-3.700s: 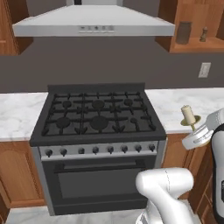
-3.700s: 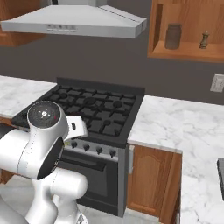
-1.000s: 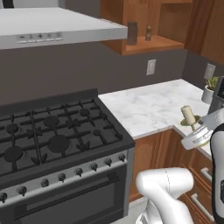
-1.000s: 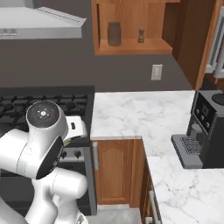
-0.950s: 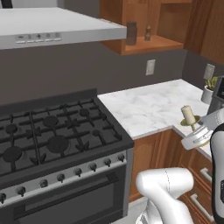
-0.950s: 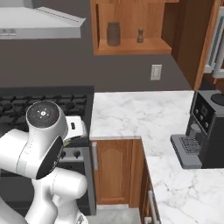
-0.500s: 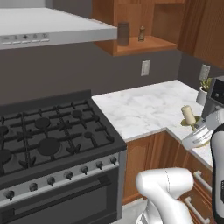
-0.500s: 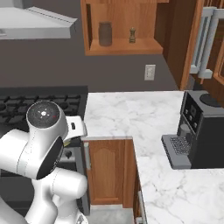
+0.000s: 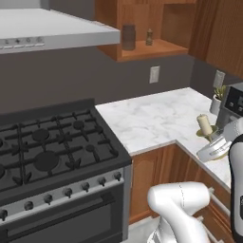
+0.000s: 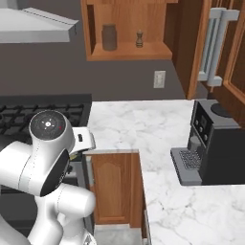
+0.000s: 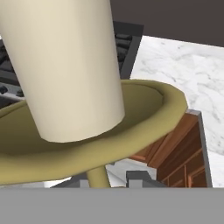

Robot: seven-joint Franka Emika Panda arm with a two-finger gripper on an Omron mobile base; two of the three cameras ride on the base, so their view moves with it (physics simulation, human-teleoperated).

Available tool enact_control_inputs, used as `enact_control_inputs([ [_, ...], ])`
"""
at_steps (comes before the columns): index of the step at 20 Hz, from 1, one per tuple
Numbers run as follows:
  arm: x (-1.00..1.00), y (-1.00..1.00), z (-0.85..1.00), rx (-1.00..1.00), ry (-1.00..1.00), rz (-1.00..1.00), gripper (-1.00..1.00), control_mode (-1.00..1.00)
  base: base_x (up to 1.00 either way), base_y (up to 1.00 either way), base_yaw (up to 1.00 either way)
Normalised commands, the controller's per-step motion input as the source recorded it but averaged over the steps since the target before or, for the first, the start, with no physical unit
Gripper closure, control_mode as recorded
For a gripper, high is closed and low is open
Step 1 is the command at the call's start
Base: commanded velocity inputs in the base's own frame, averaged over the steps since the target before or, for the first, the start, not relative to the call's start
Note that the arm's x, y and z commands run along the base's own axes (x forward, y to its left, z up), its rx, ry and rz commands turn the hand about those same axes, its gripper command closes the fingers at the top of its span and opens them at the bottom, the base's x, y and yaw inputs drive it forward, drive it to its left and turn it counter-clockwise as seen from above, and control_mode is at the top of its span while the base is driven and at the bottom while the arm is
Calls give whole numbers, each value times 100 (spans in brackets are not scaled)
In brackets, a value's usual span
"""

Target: Pick the jar and candle from the dining table and place them in the open cabinet. Close the cabinet after placing the objects.

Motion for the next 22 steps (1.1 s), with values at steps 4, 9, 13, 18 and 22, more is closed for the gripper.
enact_control_inputs([
  [4, 0, 0, 0, 0, 0, 0, 100, 100, 24, -27, 0],
  [9, 0, 0, 0, 0, 0, 0, 100, 100, 34, -24, 0],
  [13, 0, 0, 0, 0, 0, 0, 100, 100, 42, -23, 0],
  [18, 0, 0, 0, 0, 0, 0, 100, 100, 43, -20, 0],
  [22, 0, 0, 0, 0, 0, 0, 100, 100, 36, -24, 0],
])
